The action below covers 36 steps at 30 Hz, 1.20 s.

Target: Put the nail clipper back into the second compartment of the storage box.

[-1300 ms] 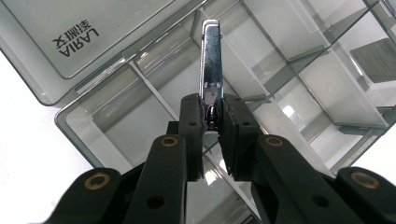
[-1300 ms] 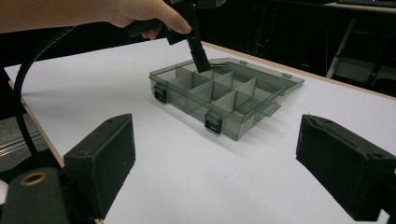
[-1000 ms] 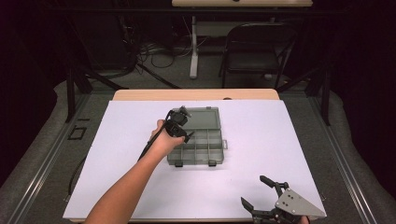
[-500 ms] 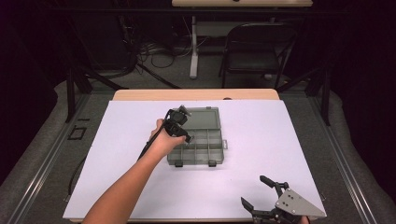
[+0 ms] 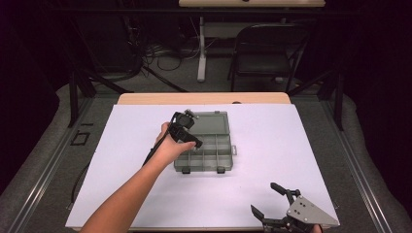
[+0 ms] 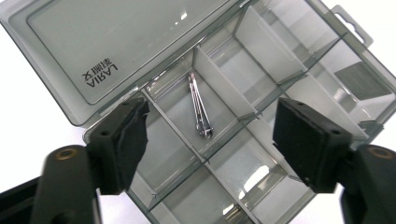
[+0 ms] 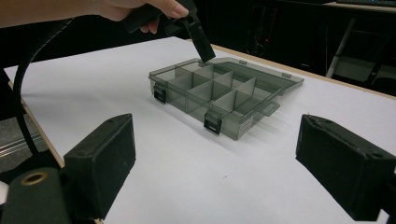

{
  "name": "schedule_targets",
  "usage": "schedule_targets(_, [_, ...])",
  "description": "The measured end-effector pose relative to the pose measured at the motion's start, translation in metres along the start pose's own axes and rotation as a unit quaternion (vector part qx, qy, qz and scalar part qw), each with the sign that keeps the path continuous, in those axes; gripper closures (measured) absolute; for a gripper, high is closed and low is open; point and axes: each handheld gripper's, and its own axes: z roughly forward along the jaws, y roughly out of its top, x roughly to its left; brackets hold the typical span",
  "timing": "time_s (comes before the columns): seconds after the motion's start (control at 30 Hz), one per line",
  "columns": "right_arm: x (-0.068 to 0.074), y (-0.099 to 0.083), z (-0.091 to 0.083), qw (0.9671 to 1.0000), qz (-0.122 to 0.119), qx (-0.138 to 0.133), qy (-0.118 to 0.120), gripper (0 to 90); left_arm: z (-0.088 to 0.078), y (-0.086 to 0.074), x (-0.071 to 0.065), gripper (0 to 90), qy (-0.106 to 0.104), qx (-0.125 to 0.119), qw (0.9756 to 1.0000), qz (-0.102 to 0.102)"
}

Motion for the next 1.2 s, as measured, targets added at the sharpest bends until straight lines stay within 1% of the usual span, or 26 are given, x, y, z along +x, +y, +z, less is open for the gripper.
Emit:
schedule_targets(0.07, [-0.001, 0.000, 0.000, 1.0000, 0.000, 0.000, -0.001, 11.8, -0.004, -0.001, 0.001, 21.9, -0.007, -0.009, 0.9999, 0.004])
schedule_targets(0.1, [-0.001, 0.000, 0.000, 1.0000, 0.001, 0.001, -0.001, 11.9, -0.005, -0.001, 0.001, 20.9, -0.010, -0.015, 0.9998, 0.001])
schedule_targets(0.17, [-0.001, 0.000, 0.000, 1.0000, 0.002, 0.002, -0.002, 11.9, -0.009, -0.003, 0.002, 18.5, -0.016, -0.028, 0.9995, 0.005])
schedule_targets(0.27, [-0.001, -0.001, 0.000, 1.0000, 0.002, 0.002, 0.000, 11.9, -0.016, -0.006, 0.005, 16.5, -0.032, -0.049, 0.9983, -0.005])
schedule_targets(0.3, [-0.001, -0.001, 0.000, 1.0000, 0.003, 0.004, 0.000, 11.9, -0.018, -0.007, 0.007, 15.8, -0.035, -0.053, 0.9980, -0.006])
schedule_targets(0.33, [-0.001, -0.001, 0.000, 1.0000, 0.003, 0.003, 0.000, 11.9, -0.020, -0.008, 0.007, 15.8, -0.032, -0.057, 0.9978, -0.005])
schedule_targets(0.37, [-0.001, -0.001, 0.000, 1.0000, 0.003, 0.003, -0.001, 11.9, -0.021, -0.009, 0.008, 15.8, -0.036, -0.054, 0.9979, 0.000])
schedule_targets(0.43, [-0.001, -0.001, -0.001, 1.0000, 0.003, 0.003, -0.001, 11.9, -0.025, -0.011, 0.011, 15.8, -0.044, -0.060, 0.9972, -0.004])
schedule_targets(0.5, [-0.001, -0.001, 0.000, 1.0000, 0.004, 0.001, -0.002, 11.9, -0.028, -0.013, 0.013, 15.8, -0.048, -0.065, 0.9967, -0.002])
schedule_targets(0.53, [-0.001, -0.001, 0.000, 1.0000, 0.006, 0.004, -0.001, 11.9, -0.031, -0.015, 0.014, 15.7, -0.049, -0.075, 0.9960, -0.002])
schedule_targets(0.6, [-0.001, -0.002, 0.000, 1.0000, 0.008, 0.003, -0.002, 11.9, -0.036, -0.017, 0.016, 15.5, -0.052, -0.086, 0.9950, -0.003])
schedule_targets(0.63, [-0.001, -0.002, 0.001, 1.0000, 0.008, 0.004, -0.002, 11.9, -0.038, -0.018, 0.016, 15.3, -0.052, -0.087, 0.9948, -0.002])
schedule_targets(0.67, [-0.001, -0.002, 0.001, 1.0000, 0.007, 0.005, -0.003, 11.9, -0.040, -0.019, 0.016, 15.3, -0.057, -0.091, 0.9942, -0.003])
schedule_targets(0.73, [-0.001, -0.002, 0.002, 1.0000, 0.008, 0.003, -0.002, 11.9, -0.045, -0.023, 0.017, 15.3, -0.059, -0.098, 0.9935, 0.004])
schedule_targets(0.8, [0.000, -0.002, 0.002, 1.0000, 0.007, 0.004, -0.001, 11.9, -0.050, -0.026, 0.018, 15.0, -0.059, -0.106, 0.9926, 0.002])
schedule_targets(0.83, [0.000, -0.002, 0.003, 1.0000, 0.006, 0.004, 0.000, 11.9, -0.052, -0.028, 0.018, 15.0, -0.063, -0.108, 0.9921, 0.006])
schedule_targets(0.87, [-0.001, -0.002, 0.003, 1.0000, 0.007, 0.004, -0.001, 11.9, -0.054, -0.030, 0.019, 15.0, -0.066, -0.112, 0.9916, 0.005])
schedule_targets(0.93, [-0.001, -0.002, 0.003, 1.0000, 0.008, 0.006, -0.001, 11.9, -0.060, -0.037, 0.019, 15.0, -0.065, -0.123, 0.9903, 0.006])
schedule_targets(0.97, [-0.001, -0.002, 0.002, 1.0000, 0.009, 0.004, -0.002, 11.9, -0.062, -0.039, 0.020, 15.0, -0.065, -0.124, 0.9901, 0.009])
schedule_targets(1.03, [-0.001, -0.002, 0.002, 1.0000, 0.007, 0.002, -0.002, 11.9, -0.065, -0.045, 0.020, 15.0, -0.067, -0.135, 0.9886, 0.007])
schedule_targets(1.13, [0.000, -0.002, 0.001, 1.0000, 0.007, 0.006, -0.002, 11.9, -0.070, -0.053, 0.020, 15.0, -0.073, -0.143, 0.9870, 0.010])
schedule_targets(1.17, [0.000, -0.002, 0.001, 0.9999, 0.008, 0.006, -0.002, 11.9, -0.073, -0.056, 0.019, 15.0, -0.072, -0.147, 0.9865, 0.012])
schedule_targets(1.2, [0.000, -0.002, 0.002, 1.0000, 0.008, 0.003, -0.002, 11.9, -0.075, -0.058, 0.018, 15.0, -0.072, -0.153, 0.9854, 0.014])
